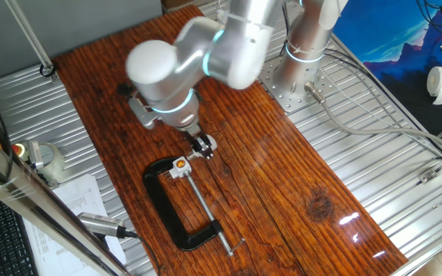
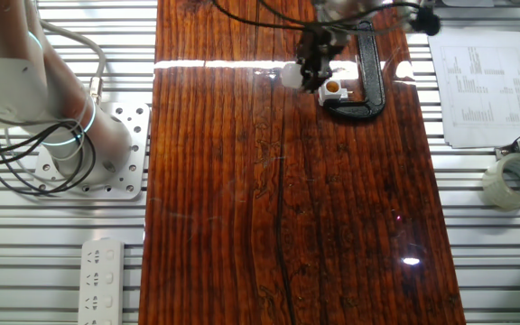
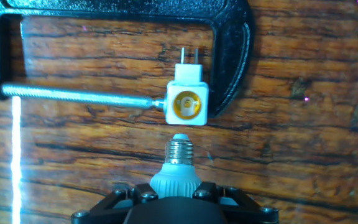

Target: Install the light bulb by rotating it

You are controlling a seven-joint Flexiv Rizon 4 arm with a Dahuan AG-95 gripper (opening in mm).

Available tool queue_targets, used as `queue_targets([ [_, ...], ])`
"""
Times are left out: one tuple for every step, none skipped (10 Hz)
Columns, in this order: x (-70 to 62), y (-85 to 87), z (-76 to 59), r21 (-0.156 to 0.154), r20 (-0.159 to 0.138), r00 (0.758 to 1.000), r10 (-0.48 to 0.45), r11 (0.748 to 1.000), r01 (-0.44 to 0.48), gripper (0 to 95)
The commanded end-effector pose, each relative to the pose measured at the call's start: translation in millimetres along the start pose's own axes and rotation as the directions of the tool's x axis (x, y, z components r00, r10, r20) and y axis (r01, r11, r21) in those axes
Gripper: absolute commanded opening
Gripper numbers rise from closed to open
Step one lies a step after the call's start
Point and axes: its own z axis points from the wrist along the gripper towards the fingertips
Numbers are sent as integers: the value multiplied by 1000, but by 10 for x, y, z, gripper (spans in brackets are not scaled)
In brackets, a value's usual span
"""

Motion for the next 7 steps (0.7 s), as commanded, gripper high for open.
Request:
queue_targets([
  [-14, -68, -40, 0, -57, 996, -66, 998, 66, 0],
  [-17, -88, -52, -1, -67, 994, -82, 997, 82, 0],
  [-18, -97, -58, 1, -71, 994, -84, 996, 85, 0],
  [-26, -140, -80, 3, -90, 991, -98, 995, 99, 0],
  [-31, -167, -90, 0, -96, 990, -103, 995, 103, 0],
  [-33, -178, -94, 3, -106, 990, -89, 996, 90, 0],
  [-33, -178, -94, 21, -136, 987, -90, 995, 94, 0],
])
